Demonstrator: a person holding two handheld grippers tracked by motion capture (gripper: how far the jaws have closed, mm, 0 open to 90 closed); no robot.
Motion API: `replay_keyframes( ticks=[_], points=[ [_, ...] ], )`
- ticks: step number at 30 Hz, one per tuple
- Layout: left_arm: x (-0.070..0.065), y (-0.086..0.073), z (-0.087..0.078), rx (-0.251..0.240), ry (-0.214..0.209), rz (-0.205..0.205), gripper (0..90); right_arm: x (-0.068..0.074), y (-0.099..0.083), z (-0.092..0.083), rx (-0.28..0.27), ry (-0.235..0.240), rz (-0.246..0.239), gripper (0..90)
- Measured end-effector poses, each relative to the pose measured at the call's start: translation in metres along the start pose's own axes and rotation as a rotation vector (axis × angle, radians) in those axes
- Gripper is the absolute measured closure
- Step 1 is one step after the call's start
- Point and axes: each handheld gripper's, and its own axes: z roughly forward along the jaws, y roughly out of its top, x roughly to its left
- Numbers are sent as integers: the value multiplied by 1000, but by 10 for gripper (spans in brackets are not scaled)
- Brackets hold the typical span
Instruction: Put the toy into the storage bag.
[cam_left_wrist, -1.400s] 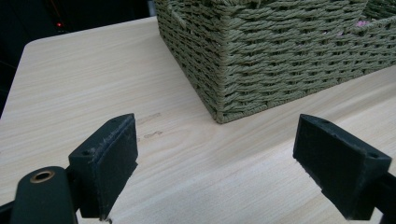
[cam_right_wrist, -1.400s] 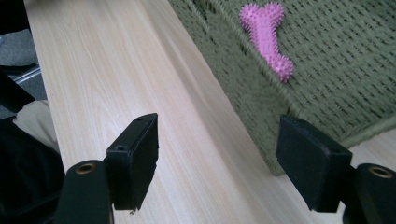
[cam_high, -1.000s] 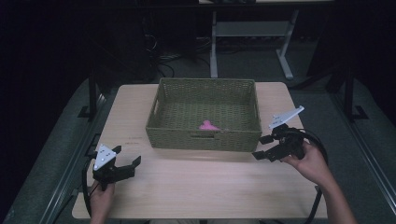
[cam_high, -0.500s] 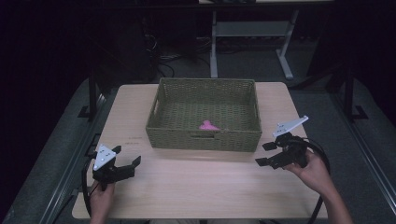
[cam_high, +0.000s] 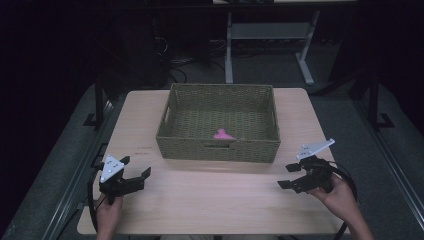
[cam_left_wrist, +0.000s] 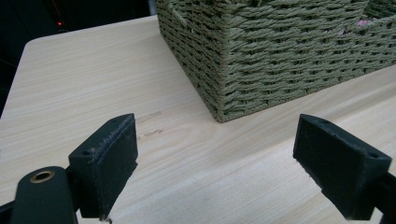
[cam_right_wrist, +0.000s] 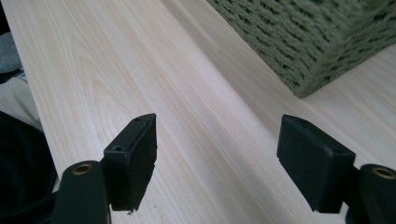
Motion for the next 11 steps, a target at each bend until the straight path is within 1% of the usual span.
replay_keyframes(
  ticks=[3,6,8,10,11],
  points=[
    [0,0,0,0,1,0,133,2,-7,2,-7,-11,9,283],
    [0,0,0,-2,1,0,133,4,-14,3,-24,-12,22,283],
    [0,0,0,-2,1,1,133,7,-20,4,-47,-22,28,282],
    [0,0,1,1,-1,5,133,11,-28,6,-88,-25,43,279],
    [0,0,1,1,-1,5,133,11,-28,6,-88,-25,43,279]
  ],
)
